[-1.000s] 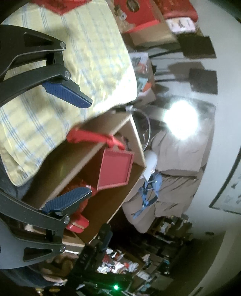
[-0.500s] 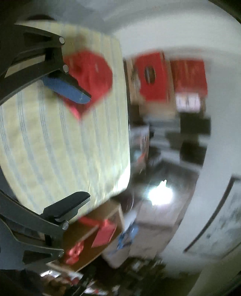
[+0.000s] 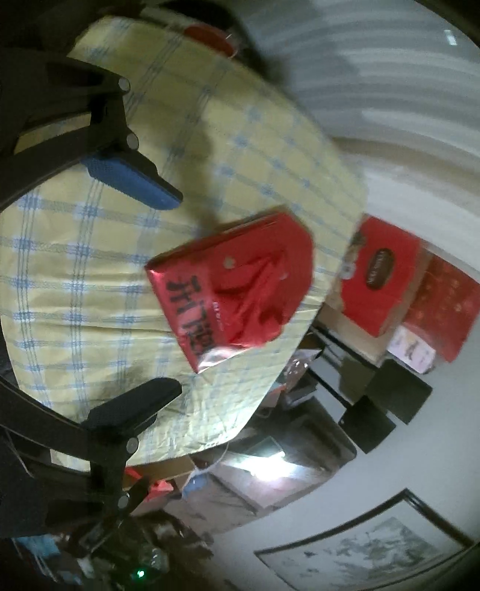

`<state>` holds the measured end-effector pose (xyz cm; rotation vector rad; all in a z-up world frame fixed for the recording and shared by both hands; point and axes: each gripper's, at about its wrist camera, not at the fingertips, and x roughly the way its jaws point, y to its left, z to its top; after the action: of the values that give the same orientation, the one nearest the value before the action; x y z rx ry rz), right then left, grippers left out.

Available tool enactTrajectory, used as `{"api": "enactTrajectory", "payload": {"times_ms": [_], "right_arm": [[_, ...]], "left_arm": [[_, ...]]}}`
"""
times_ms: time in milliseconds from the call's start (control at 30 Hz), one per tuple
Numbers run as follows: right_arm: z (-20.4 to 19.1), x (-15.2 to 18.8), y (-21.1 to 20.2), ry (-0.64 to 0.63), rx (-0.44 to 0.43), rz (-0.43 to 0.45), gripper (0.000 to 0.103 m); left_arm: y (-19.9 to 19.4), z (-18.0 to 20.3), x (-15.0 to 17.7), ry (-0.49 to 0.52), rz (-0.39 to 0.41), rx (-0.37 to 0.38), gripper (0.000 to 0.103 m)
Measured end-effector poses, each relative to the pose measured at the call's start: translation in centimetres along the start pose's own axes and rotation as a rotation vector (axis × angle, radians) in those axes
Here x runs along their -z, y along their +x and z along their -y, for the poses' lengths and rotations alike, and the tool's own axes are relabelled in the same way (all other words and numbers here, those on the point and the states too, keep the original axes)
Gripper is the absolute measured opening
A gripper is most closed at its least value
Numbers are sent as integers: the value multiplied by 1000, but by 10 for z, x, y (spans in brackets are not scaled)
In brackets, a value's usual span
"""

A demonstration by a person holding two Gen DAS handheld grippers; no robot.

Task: Organize objects
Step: 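Withdraw both open grippers from the box toward the red printed bag on the table, then close the right gripper on the edge of the red printed bag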

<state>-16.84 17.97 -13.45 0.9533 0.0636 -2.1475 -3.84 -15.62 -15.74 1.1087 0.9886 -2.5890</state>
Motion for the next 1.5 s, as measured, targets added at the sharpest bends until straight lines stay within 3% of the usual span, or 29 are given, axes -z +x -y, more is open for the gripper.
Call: {"api": "enactTrajectory", "payload": {"times_ms": [133,267,433,533,633,900,1033,1167,1300,1500], "right_arm": [[-33,-11,50,-130,-43,-47,82],[-40,-20,105,-102,-125,-122,82],[-46,-23,144,-64,-218,-179,82],[-47,-25,155,-35,-263,-181,77],[-50,-24,158,-22,-307,-194,66],[-40,-12,118,29,-349,-153,52],[-38,3,80,58,-335,-141,51],[-27,25,30,184,-359,-70,51],[-26,48,-16,201,-280,-26,51],[-17,89,-62,264,-154,-6,51]], "left_arm": [[21,4,9,42,-53,49,67],[34,2,11,45,-70,58,66],[45,-2,11,55,-80,81,63],[50,-3,12,60,-88,99,62],[49,-3,13,59,-88,118,63],[36,3,16,65,-88,111,63],[29,16,30,104,-130,118,64],[22,34,60,161,-174,121,67],[16,51,93,203,-221,164,66],[5,84,124,303,-269,153,67]]}}
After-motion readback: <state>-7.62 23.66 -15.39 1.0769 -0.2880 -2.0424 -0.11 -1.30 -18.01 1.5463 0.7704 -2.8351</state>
